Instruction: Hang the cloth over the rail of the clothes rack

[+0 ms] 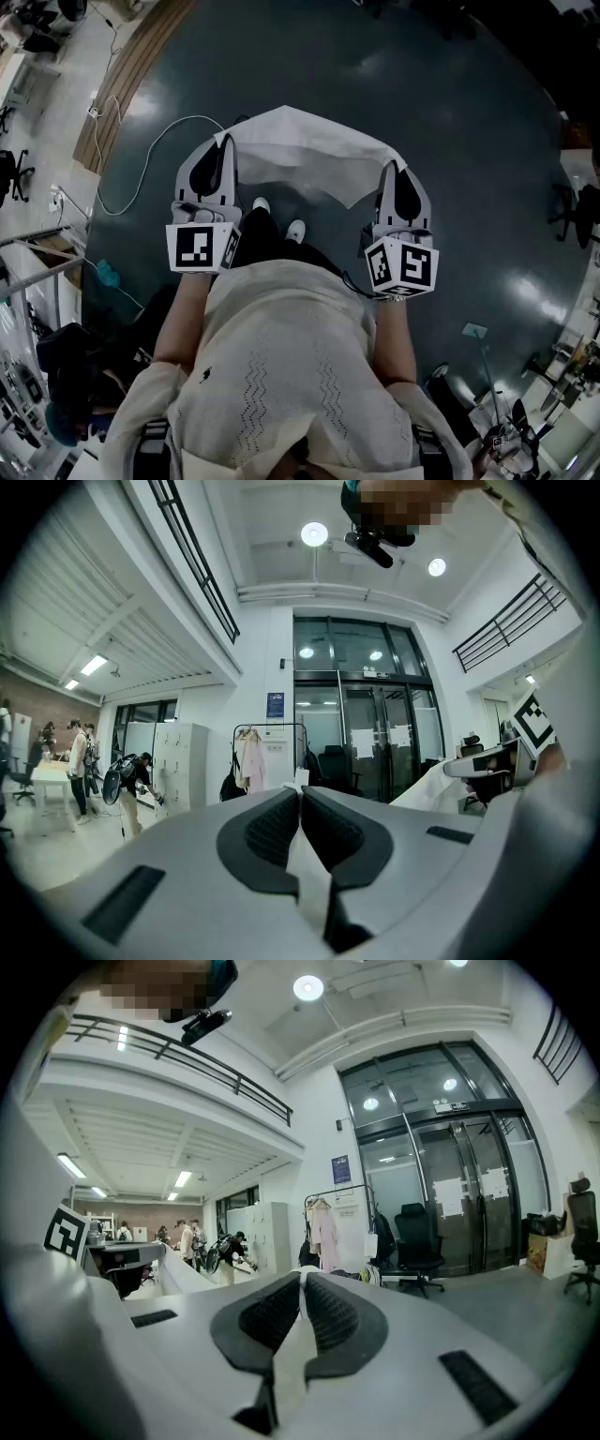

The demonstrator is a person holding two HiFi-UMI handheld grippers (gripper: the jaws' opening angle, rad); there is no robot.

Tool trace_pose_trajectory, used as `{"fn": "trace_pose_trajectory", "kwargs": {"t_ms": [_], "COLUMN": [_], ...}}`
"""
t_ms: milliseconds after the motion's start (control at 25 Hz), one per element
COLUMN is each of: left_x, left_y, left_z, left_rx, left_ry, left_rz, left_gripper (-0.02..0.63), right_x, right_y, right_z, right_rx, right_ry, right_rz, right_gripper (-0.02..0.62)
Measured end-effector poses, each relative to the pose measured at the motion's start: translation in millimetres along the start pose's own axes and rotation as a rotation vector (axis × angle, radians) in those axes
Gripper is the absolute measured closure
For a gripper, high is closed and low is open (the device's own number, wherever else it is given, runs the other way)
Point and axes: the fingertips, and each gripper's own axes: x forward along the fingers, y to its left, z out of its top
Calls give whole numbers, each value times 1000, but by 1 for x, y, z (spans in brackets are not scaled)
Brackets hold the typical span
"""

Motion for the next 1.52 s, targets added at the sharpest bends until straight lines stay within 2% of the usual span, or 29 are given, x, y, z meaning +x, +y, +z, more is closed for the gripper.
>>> {"fn": "trace_pose_trajectory", "kwargs": {"t_ms": [240,480,720,1080,1320,1520], "left_x": [27,110,193,270,316,372], "left_y": [27,50,108,163,172,175], "left_z": [-11,-25,-25,-26,-35,-35], "left_rx": [0,-32,-47,-57,-51,-39], "left_ry": [0,23,26,21,53,61], "left_rz": [-23,-57,-93,-145,-156,-117], "left_gripper": [586,587,586,586,586,586], "right_x": [32,109,199,286,331,388], "right_y": [7,-5,-2,13,-5,-42], "right_z": [-4,-2,15,22,22,24], "right_rx": [-4,-22,-14,5,3,4], "right_ry": [7,49,48,50,68,76], "right_rz": [-36,-54,-99,-134,-141,-114], "right_gripper": [563,563,563,563,563,563]}}
